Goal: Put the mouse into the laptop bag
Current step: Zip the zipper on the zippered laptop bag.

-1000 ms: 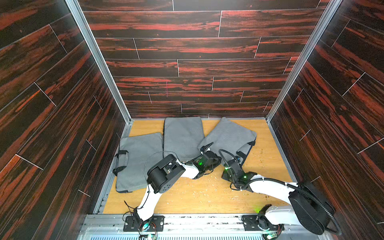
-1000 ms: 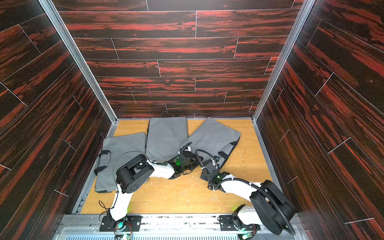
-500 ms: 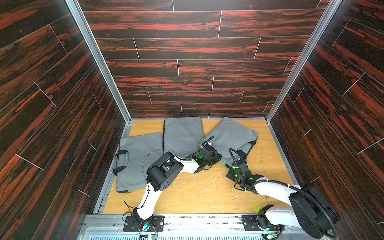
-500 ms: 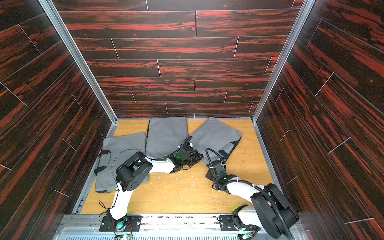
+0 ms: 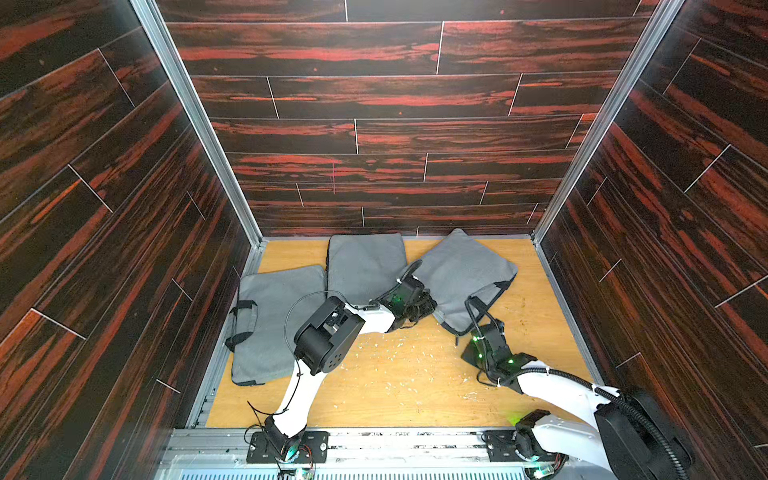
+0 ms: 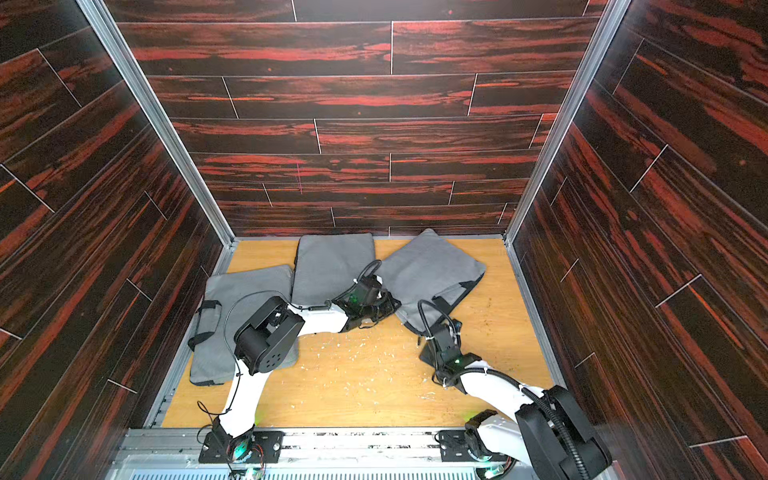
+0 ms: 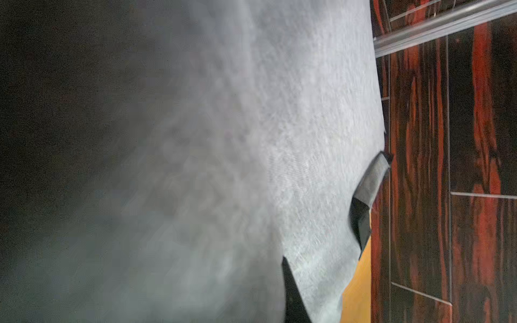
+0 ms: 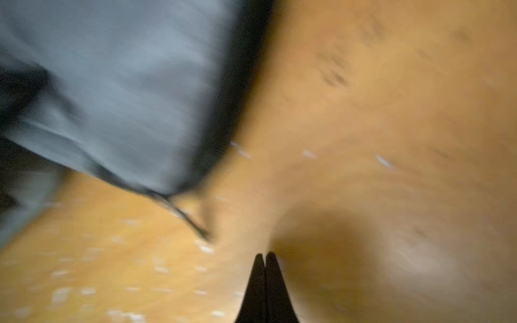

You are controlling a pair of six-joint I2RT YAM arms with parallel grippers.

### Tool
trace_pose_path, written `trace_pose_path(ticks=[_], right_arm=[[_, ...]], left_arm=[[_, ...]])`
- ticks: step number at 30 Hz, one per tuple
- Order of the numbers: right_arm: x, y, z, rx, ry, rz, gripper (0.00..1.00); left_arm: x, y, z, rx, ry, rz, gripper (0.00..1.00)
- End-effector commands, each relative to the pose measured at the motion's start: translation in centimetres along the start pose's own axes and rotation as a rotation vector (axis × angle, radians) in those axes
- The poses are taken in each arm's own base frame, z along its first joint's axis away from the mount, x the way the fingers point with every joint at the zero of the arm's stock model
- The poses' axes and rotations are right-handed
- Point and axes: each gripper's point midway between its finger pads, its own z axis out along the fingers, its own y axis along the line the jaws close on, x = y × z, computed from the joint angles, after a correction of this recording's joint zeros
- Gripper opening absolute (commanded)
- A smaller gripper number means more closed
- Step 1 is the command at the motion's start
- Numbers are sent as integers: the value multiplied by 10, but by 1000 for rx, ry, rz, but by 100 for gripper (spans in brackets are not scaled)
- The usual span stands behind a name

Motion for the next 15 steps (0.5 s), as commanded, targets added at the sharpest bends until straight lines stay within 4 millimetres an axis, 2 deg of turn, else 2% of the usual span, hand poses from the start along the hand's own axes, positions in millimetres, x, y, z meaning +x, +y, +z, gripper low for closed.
trace_pose_path(ticks=[1,6,8,9,10,12,14,15], right_arm=[[7,-9,0,58,11,-26,0],[5,-2,0,43,5,-43,0],[0,10,-2,-8,-14,-66,0],[-3,16,-2,-32,-25,-73,4],[-7,23,-3,-58,-40,-78,14],[-13,35,-1,-82,-47,-87,23],[-17,47,6,-85,-35,-102,37],[-19,52,10,-84,-31,-112,40]], left_arm=[[-38,-6,-4,-23,-84,63,0],[-42,-17,-4,-1,-65,91,0],[-41,-20,-7,21,-66,89,0],[-40,-19,-8,25,-67,86,0],[-39,-19,-9,27,-67,85,0],[-38,-19,-11,27,-65,86,0],[-38,-18,-13,25,-70,88,0],[-38,-17,-14,24,-73,90,0]])
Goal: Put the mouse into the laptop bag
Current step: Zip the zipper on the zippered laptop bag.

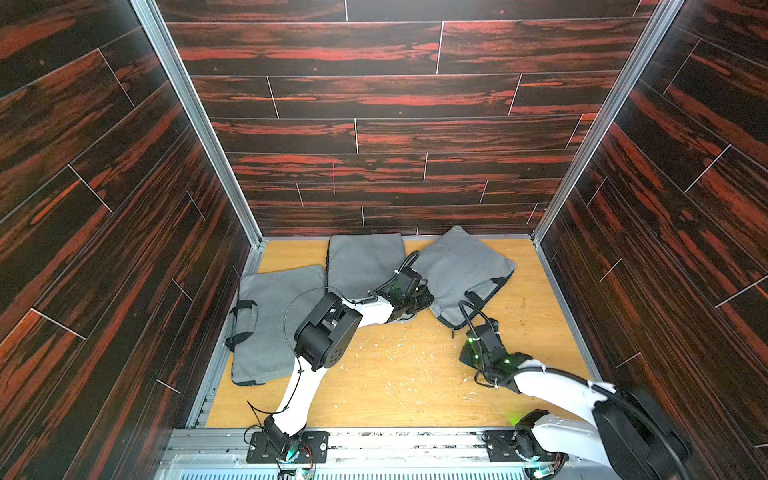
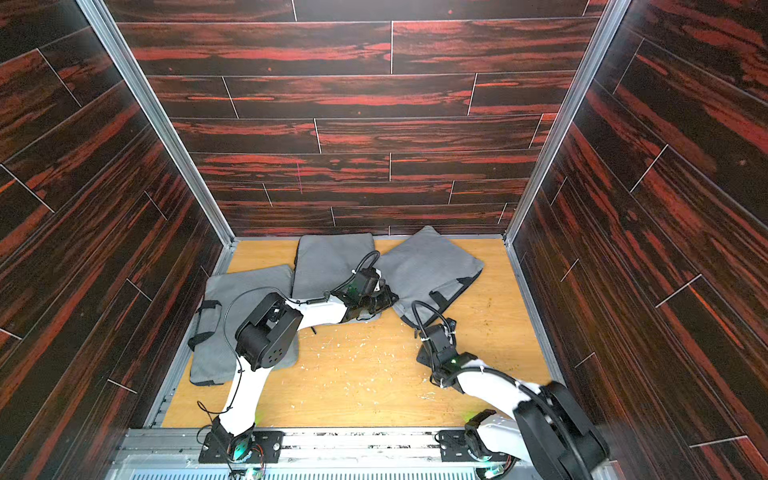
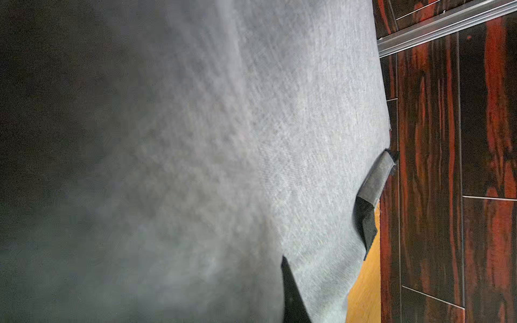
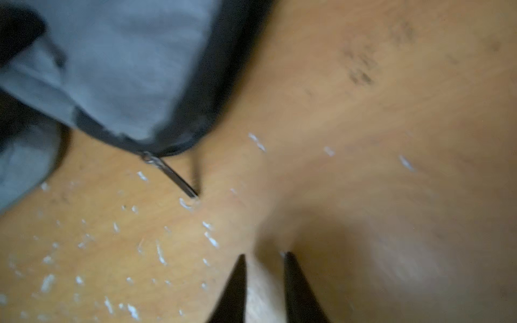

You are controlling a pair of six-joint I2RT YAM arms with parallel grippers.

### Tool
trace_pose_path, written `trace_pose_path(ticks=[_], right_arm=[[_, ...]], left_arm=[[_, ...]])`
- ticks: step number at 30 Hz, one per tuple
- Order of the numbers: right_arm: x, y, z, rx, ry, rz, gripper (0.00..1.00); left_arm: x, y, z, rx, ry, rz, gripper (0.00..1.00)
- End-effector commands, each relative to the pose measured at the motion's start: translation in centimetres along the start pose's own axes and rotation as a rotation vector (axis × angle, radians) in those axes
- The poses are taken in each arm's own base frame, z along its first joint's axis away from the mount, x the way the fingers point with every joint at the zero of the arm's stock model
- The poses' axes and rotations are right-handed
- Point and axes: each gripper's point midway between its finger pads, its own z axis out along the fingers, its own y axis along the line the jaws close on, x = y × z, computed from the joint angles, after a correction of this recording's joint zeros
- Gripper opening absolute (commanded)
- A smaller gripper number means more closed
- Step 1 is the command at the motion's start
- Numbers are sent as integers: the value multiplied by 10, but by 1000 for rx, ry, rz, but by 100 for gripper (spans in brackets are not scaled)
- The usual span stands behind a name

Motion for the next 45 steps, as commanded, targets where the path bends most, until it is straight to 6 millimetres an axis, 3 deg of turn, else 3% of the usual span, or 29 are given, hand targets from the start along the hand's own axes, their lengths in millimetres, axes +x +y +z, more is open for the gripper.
trace_pose_path(ticks=[1,4,7,14,26,41,45], right_arm=[[-16,30,10,-57,-13,-30,44],[-19,45,19,-102,-16,-49,54],[-24,48,26,-80,-19,-62,53],[-20,46,39,-40,8,-80,35],[-15,26,39,43,8,-60,0],[-28,-25,17,277,-51,52,0],[-32,-25,19,263,-44,62,0]], left_arm=[[-26,-16,-17,34,-94,50,0],[-26,-14,-18,27,-98,52,0],[-25,-14,-18,31,-95,51,0],[-25,-15,-19,36,-97,48,0],[-26,-16,-19,42,-100,46,0],[-35,-16,-28,56,-103,58,0],[-38,-17,-28,73,-93,60,0]])
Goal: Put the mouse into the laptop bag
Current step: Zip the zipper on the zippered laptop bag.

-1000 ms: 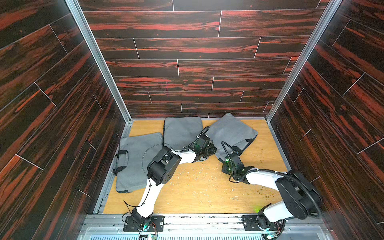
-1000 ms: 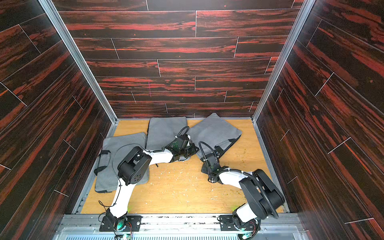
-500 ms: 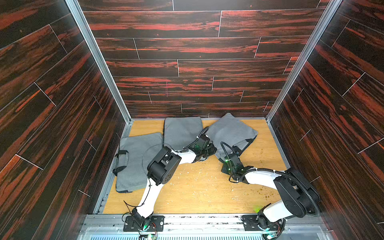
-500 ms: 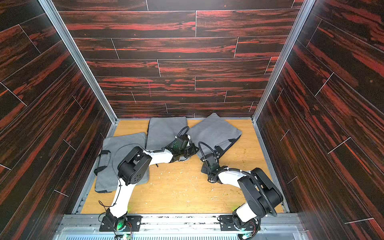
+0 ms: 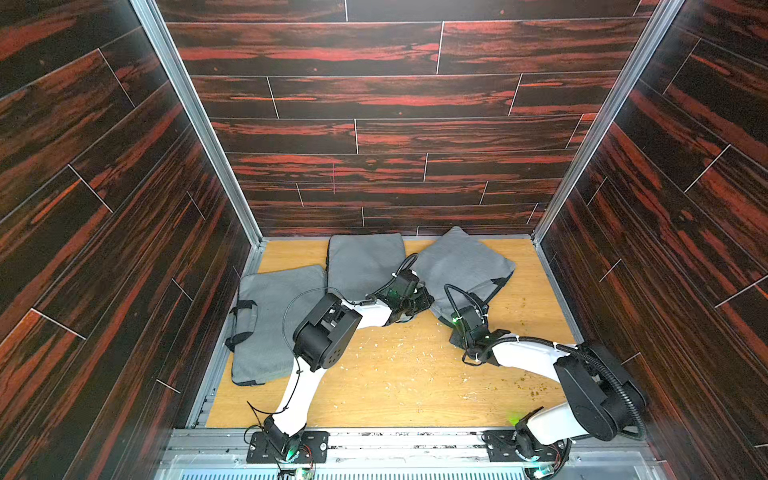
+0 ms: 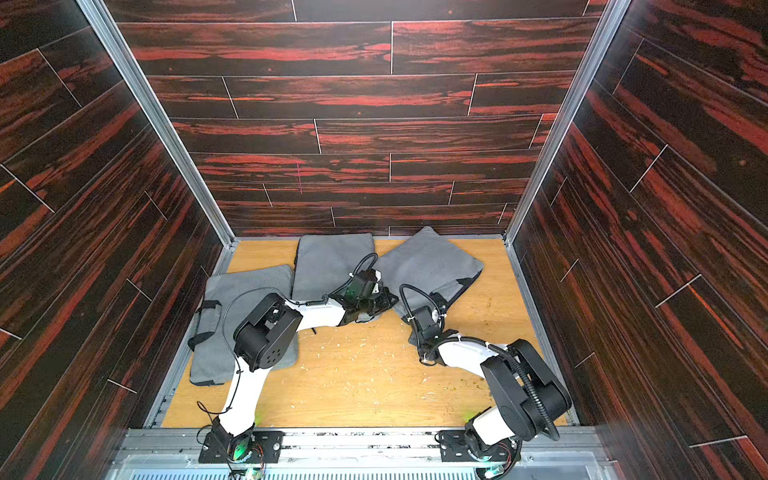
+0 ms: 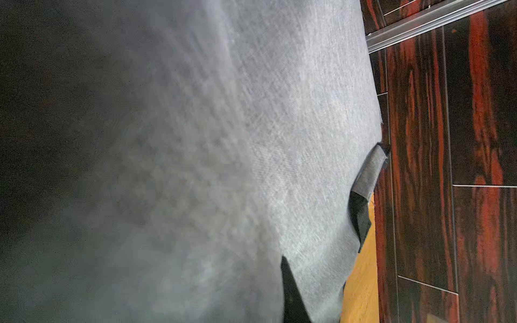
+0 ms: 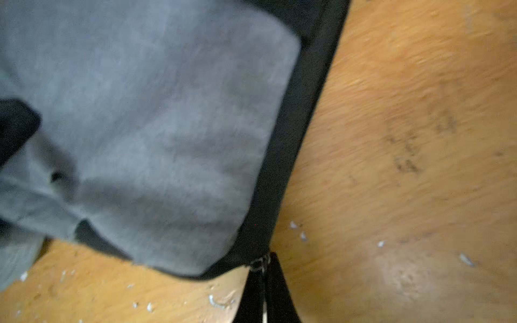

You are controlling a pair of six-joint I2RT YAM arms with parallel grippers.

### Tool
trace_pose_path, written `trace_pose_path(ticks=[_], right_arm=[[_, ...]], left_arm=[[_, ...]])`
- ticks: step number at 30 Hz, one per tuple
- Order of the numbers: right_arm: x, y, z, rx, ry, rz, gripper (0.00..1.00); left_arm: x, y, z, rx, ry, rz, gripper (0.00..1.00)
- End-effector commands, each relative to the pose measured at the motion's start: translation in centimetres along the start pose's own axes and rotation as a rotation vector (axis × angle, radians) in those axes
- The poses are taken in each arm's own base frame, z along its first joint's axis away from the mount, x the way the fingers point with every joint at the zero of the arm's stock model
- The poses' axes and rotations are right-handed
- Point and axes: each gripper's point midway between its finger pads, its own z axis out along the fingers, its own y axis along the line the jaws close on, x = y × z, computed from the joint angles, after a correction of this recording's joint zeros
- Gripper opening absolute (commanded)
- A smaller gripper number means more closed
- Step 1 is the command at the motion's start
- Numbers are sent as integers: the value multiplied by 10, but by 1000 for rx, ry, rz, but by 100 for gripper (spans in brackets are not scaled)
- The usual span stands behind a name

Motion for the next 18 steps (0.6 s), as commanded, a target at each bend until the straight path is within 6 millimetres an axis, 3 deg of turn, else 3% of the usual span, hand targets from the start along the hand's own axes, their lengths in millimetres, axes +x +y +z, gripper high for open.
trace_pose_path(ticks=[1,7,12,14,17,18], right_arm=[[1,-29,-4,105,6,-1,0],[-5,6,-18,-37,-48,-88,0],[-4,17,-24,-46,-50,-100,0],[-3,19,-25,-51,-48,-100,0],[-1,25,-26,-64,-47,-109,0],[-1,26,-26,-69,-46,-109,0]], left_arm=[[-42,-18,-24,38,-99,50,0],[-60,-38,-12,69,-107,113,0],[-78,-41,8,44,-106,149,3],[-84,-37,11,28,-103,151,23],[-91,-34,7,16,-121,151,65],[-91,-32,5,13,-120,147,74]])
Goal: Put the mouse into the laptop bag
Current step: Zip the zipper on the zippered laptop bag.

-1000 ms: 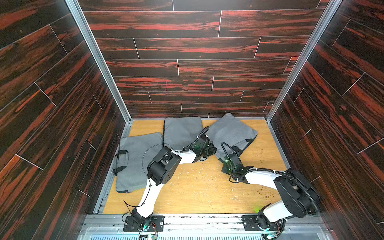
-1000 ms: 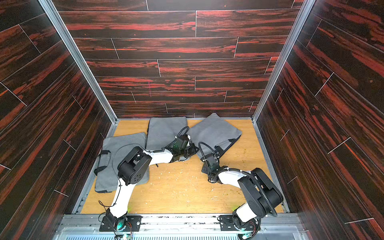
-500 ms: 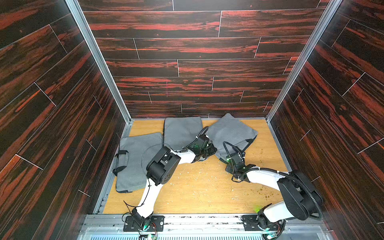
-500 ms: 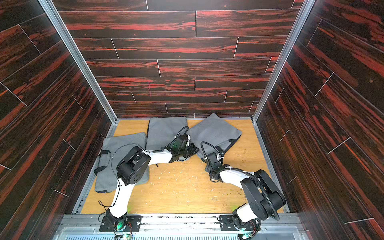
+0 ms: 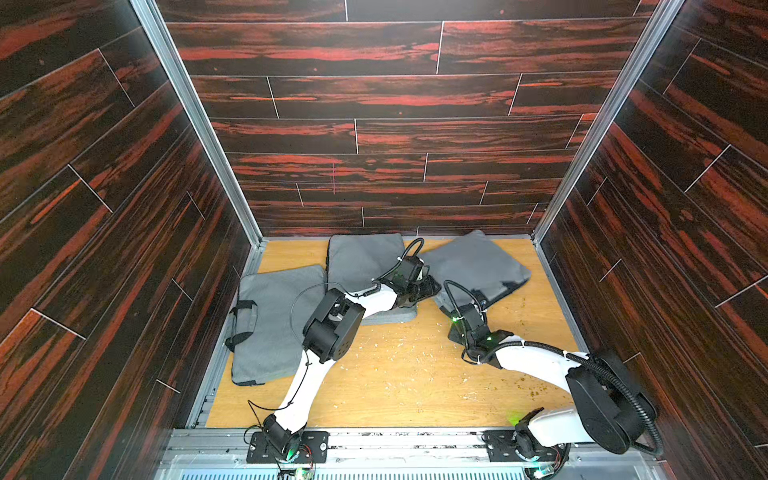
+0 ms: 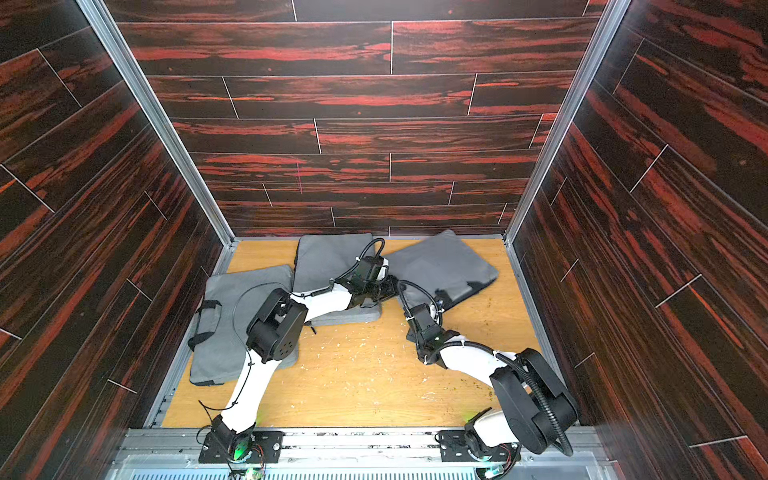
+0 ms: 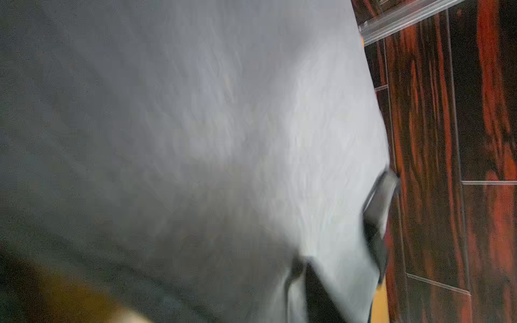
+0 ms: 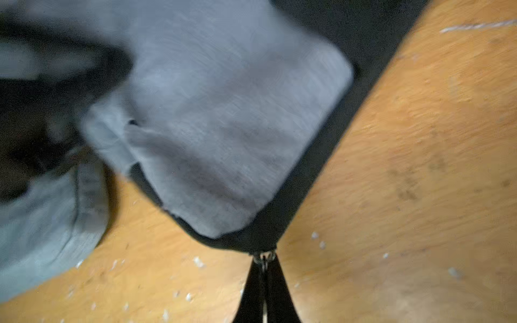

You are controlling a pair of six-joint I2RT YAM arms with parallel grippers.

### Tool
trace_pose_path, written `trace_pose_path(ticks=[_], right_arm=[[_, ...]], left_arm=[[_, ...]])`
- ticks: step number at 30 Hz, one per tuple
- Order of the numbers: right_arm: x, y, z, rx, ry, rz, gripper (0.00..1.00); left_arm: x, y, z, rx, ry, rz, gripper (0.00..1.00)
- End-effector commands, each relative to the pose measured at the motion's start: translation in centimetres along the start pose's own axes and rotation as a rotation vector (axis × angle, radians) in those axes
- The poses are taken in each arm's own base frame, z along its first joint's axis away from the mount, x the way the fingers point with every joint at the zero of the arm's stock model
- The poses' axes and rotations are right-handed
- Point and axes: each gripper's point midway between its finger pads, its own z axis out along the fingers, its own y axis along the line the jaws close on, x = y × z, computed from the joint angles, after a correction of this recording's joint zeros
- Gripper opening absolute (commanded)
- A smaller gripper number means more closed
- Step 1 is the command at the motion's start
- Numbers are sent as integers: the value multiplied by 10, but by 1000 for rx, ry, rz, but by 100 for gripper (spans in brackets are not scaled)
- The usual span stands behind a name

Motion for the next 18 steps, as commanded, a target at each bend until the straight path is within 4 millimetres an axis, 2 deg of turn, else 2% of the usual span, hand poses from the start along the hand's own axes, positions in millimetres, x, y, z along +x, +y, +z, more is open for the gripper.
trace_pose_path(ticks=[1,3,6,11,14,18], right_arm=[[7,4,-4,-1,36,-20,0],[7,7,-1,-6,38,-25,0],[5,12,2,-13,40,-33,0],[3,24,4,-47,45,-47,0],[1,26,3,-61,38,-54,0],[1,26,-2,-82,33,-55,0]], left_arm=[[-50,-14,-25,19,-140,45,82],[-41,-14,-31,38,-124,14,91],[-20,-12,-50,81,-110,-67,95],[18,-11,-88,174,-185,-204,100],[39,-23,-89,211,-161,-238,100],[54,-40,-73,268,-128,-260,100]])
